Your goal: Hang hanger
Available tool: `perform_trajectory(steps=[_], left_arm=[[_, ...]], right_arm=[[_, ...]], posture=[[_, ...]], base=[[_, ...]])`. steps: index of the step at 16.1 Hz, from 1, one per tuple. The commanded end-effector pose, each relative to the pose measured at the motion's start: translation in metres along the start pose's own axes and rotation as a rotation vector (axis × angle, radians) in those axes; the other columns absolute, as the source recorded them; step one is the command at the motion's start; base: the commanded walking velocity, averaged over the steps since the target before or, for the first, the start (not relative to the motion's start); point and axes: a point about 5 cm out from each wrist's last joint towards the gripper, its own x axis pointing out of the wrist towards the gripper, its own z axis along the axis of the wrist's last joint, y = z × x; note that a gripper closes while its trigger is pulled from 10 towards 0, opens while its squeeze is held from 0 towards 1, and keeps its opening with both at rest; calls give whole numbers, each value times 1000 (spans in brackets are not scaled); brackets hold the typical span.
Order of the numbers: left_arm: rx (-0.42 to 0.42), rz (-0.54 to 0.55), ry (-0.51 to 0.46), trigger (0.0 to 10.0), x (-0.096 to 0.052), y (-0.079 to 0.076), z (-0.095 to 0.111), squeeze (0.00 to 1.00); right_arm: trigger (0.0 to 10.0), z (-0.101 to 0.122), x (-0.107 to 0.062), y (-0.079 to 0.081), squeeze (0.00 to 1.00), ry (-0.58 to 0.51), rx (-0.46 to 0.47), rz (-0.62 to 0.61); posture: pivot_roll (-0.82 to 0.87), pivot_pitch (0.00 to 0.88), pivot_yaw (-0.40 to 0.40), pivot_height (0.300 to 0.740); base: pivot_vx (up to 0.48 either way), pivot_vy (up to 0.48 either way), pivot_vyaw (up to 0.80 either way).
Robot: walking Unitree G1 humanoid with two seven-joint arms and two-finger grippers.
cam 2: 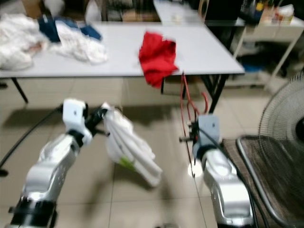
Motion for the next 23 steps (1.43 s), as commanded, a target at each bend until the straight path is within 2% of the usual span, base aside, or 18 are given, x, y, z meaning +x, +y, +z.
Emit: perform_trajectory(steps=[1, 3, 6, 17, 20, 23], left_arm=[[-15, 5, 0, 10000, 0, 2, 0, 0], [-20, 7, -2, 10000, 0, 2, 1, 0], [-25, 3, -5, 10000, 2, 2, 2, 0], [-30, -15, -18, 10000, 5, 1, 6, 0], [-30, -19, -21, 10000, 6, 1, 7, 0], [-14, -36, -35, 10000, 8, 1, 13, 0]], right_arm=[[10000, 7, 1, 0, 0, -21, -12, 4], [10000, 8, 1, 0, 0, -18, -17, 3], [10000, 9, 2, 0, 0, -21, -19, 7], [10000, 12, 3, 3, 0, -37, -34, 29], [10000, 13, 3, 4, 0, -42, -38, 38], [10000, 18, 2, 6, 0, -64, -47, 80]], posture=[[-167, 0, 9, 740], [-168, 0, 11, 740], [-169, 0, 14, 740], [-165, 0, 15, 740], [-164, 0, 16, 740], [-163, 0, 13, 740]], base=[[311, 0, 0], [332, 0, 0], [344, 0, -800], [346, 0, 0], [345, 0, -800], [345, 0, 0]])
